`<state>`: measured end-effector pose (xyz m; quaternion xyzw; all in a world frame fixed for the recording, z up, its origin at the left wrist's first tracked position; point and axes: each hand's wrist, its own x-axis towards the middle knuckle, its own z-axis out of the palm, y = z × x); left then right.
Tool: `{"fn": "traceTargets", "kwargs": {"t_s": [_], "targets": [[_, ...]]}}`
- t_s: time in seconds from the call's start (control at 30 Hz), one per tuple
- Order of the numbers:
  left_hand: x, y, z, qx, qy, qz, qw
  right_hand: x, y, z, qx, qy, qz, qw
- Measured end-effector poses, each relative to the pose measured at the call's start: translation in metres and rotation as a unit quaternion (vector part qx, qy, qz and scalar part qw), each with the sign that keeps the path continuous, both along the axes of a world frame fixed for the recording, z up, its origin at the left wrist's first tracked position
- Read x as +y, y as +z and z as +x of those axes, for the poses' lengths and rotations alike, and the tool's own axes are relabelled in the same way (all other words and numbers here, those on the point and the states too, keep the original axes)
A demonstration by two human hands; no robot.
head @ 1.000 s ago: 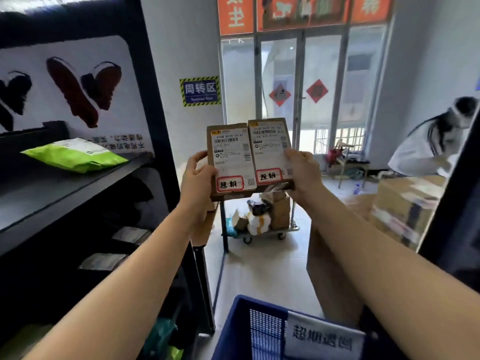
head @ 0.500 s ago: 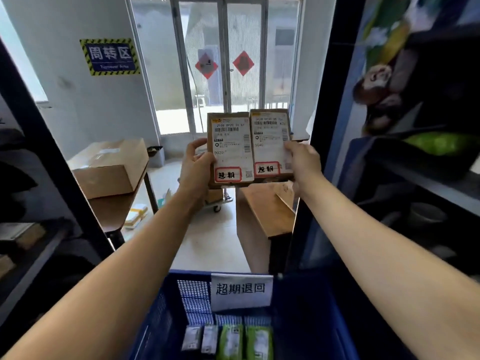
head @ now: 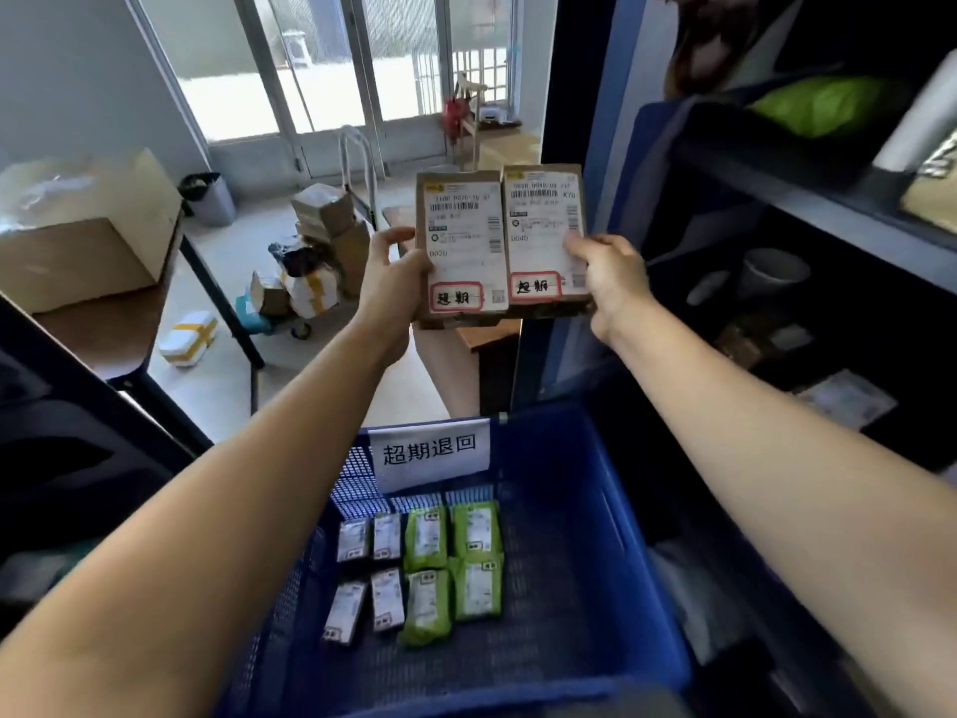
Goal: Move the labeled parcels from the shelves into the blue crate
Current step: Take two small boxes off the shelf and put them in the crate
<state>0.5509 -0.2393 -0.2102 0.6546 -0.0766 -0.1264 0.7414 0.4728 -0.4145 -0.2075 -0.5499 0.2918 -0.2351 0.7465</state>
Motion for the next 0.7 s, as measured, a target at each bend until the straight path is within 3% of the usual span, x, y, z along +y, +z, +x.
{"fn": "traceTargets", "kwargs": {"t_s": [0.37, 0.7], "targets": [[-0.003, -0.091, 0.018, 0.085, -0.055, 0.061, 0.993, 0.002, -0.094, 0.007, 0.107, -0.039, 0.048, 0.992], [-0.016, -0.162, 0.018, 0.171, -0.065, 0.093, 0.979, -0.014, -0.166, 0.009, 0.182, -0.006, 0.076, 0.98]]}}
